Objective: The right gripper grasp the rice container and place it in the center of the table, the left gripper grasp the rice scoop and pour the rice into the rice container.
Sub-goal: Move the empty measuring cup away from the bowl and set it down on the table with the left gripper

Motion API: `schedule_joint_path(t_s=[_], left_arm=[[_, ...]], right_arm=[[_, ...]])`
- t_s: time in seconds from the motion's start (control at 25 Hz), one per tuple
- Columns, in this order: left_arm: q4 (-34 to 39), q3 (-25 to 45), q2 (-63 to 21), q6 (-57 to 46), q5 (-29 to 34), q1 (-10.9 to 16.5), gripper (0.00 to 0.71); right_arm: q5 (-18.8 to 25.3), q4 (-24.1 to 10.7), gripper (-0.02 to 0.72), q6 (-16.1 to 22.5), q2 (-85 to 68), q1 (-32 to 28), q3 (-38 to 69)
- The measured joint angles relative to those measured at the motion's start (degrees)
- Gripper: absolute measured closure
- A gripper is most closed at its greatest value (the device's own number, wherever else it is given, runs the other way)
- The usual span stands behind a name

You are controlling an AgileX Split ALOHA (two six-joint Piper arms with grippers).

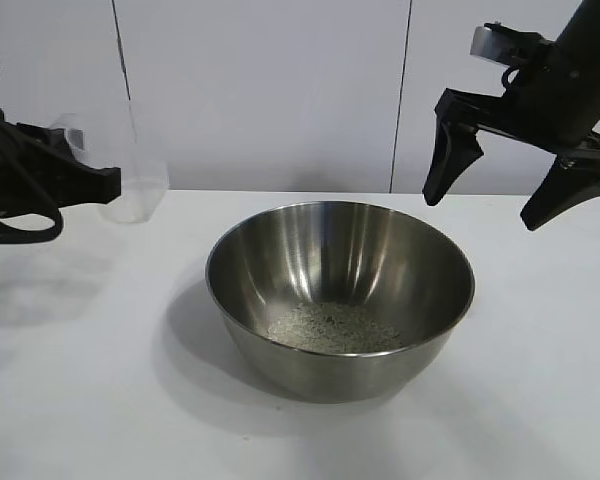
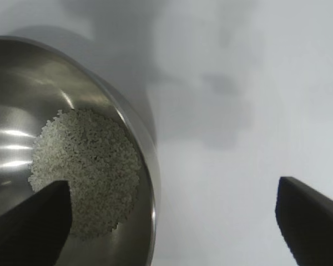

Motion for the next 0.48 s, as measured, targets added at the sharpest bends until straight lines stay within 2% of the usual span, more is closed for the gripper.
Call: schedule_joint_path(t_s=[0.16, 0.48], left_arm=[[7.96, 0.00, 3.94, -0.31, -0.21, 2.31, 0.703], [10.03, -0.84, 10.08, -0.31, -0.28, 3.90, 0.703]], right_arm=[[-0.11, 0.01, 0.021, 0.00, 0.00, 0.00, 0.00], [-1.21, 0.22, 0.021, 0.00, 0.00, 0.00, 0.00]])
